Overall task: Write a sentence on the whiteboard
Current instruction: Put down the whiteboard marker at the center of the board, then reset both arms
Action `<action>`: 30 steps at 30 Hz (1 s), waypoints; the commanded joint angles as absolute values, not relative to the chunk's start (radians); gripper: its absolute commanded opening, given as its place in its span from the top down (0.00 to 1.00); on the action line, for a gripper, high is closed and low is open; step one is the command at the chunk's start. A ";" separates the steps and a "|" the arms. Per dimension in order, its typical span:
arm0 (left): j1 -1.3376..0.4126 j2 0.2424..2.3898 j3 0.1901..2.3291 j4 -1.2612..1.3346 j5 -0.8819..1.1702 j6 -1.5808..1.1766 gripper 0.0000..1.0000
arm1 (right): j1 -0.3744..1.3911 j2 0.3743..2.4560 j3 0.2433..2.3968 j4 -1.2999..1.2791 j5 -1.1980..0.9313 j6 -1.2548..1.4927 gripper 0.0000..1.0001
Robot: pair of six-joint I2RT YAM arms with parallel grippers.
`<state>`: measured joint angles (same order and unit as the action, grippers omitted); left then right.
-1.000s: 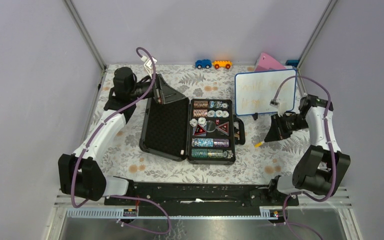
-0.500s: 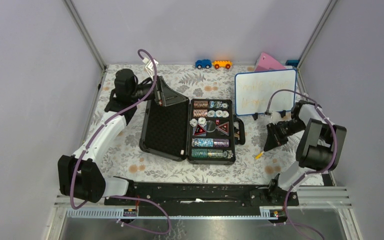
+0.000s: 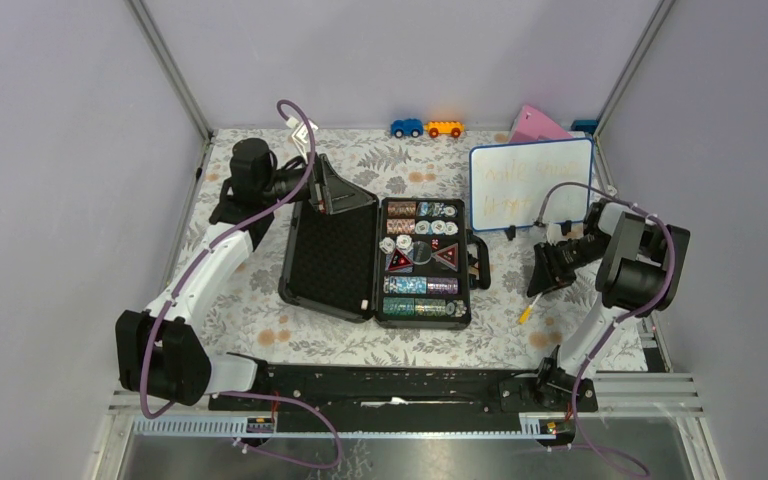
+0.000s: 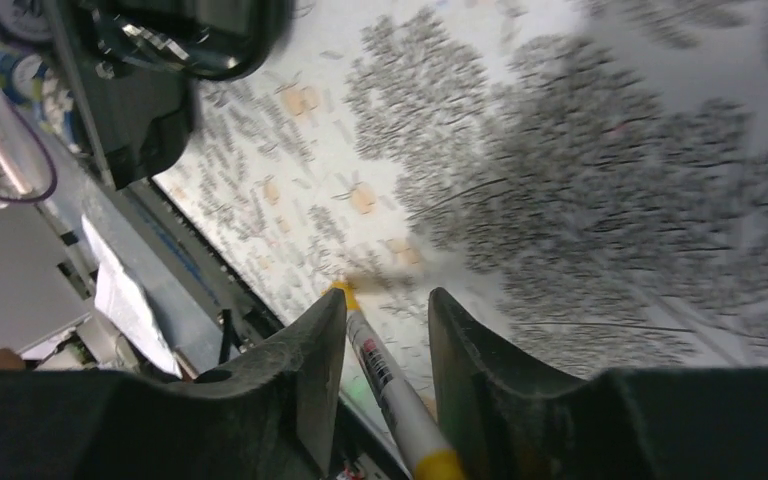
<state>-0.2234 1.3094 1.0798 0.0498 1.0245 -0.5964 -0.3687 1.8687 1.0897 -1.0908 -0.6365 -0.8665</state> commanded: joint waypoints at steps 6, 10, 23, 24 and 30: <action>-0.212 1.295 1.082 0.051 0.997 -0.553 0.01 | -0.393 1.908 1.187 -1.010 -0.571 -0.833 0.38; -0.204 1.298 1.084 0.049 0.989 -0.548 0.01 | -0.393 1.888 1.219 -1.012 -0.573 -0.809 0.27; 0.022 1.413 1.382 -0.481 0.939 -0.256 0.01 | -0.414 1.637 1.508 -1.193 -0.760 -0.758 0.00; 0.050 1.432 1.427 -0.539 0.925 -0.210 0.01 | -0.414 1.617 1.535 -1.189 -0.782 -0.737 0.00; 0.160 1.471 1.554 -0.686 0.756 -0.069 0.01 | -0.414 1.501 1.578 -0.963 -0.849 -0.471 0.00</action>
